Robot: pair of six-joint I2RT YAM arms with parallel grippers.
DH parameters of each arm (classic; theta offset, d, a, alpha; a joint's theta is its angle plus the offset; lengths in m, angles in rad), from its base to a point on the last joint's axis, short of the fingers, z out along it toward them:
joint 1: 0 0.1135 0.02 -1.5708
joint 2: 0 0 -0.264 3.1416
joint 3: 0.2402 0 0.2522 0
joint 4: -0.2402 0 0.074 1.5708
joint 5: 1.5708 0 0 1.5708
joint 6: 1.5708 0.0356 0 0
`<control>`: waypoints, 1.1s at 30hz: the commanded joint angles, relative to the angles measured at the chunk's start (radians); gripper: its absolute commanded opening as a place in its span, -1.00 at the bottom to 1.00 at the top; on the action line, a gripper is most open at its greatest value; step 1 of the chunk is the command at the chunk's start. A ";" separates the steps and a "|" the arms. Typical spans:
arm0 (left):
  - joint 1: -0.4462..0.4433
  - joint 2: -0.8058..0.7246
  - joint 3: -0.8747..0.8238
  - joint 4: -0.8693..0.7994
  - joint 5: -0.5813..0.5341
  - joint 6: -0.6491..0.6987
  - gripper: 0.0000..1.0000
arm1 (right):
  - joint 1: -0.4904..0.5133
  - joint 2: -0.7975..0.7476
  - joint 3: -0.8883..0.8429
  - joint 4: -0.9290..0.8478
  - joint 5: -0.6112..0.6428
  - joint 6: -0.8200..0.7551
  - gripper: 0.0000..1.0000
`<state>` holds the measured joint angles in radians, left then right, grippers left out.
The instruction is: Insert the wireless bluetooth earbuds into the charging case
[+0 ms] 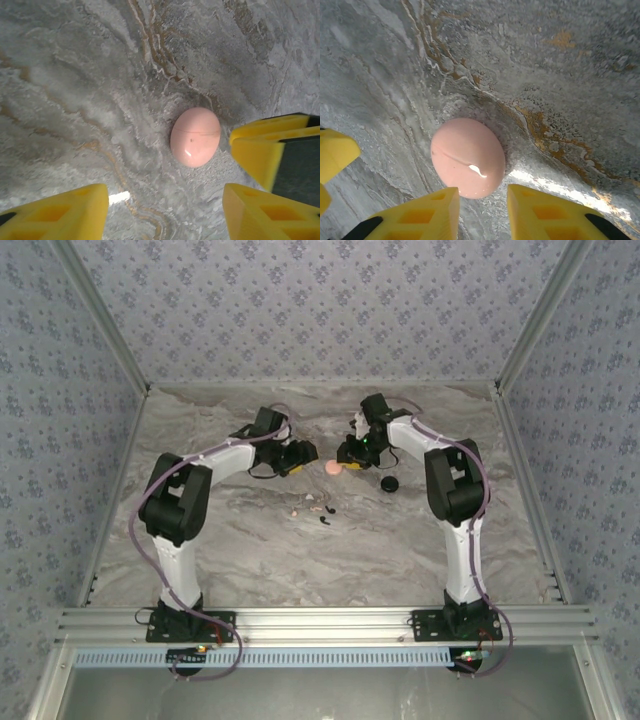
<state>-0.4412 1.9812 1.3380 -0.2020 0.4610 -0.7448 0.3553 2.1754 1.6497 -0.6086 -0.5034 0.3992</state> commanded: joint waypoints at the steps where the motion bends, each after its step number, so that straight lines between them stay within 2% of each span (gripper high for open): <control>1: -0.008 0.030 0.046 0.026 0.036 -0.017 0.20 | -0.006 0.017 -0.004 0.003 -0.042 -0.002 -0.38; 33: -0.043 0.178 0.140 0.037 0.115 -0.058 -0.09 | -0.021 0.066 -0.027 0.056 -0.076 0.045 -0.55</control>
<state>-0.4747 2.1372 1.4452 -0.1780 0.5426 -0.7856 0.3412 2.2150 1.6394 -0.5476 -0.5671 0.4294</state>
